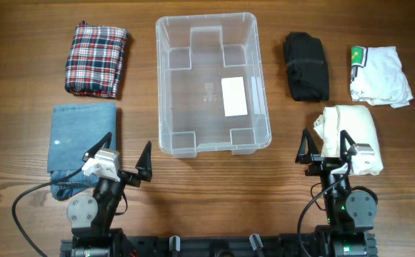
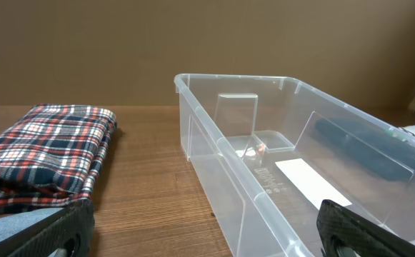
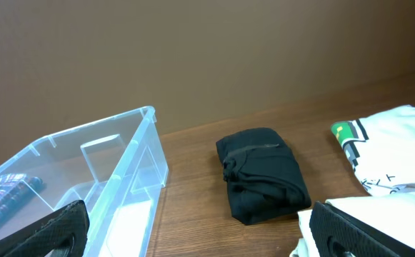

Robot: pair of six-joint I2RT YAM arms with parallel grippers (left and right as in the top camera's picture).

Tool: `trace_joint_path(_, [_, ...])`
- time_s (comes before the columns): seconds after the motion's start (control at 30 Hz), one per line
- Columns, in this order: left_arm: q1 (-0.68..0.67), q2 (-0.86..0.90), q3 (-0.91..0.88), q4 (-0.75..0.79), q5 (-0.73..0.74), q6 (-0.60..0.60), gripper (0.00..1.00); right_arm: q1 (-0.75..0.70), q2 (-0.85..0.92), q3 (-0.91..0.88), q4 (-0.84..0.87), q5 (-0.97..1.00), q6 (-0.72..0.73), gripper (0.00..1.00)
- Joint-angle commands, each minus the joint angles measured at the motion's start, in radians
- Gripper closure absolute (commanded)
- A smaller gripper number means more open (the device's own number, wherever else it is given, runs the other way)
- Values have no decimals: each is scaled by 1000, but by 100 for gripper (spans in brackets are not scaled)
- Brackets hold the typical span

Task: Pack container
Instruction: 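Move the right gripper toward the black folded garment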

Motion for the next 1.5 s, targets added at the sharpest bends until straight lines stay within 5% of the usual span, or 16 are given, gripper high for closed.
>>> trace_joint_path(0.0, [7,-6,-6,0,8,15,0,-61,-1,-1,22,157,61,0])
trace_joint_path(0.53, [7,-6,-6,0,8,15,0,-61,-1,-1,23,157,93,0])
trace_joint_path(0.83, [7,-6,-6,0,8,15,0,-61,-1,-1,23,164,568,0])
trace_joint_path(1.07, [7,-6,-6,0,8,15,0,-61,-1,-1,36,136,732,0])
trace_joint_path(1.3, [7,-6,-6,0,8,15,0,-61,-1,12,302,-29,329,0])
trace_joint_path(1.47, [7,-6,-6,0,8,15,0,-61,56,133,286,-26,73,0])
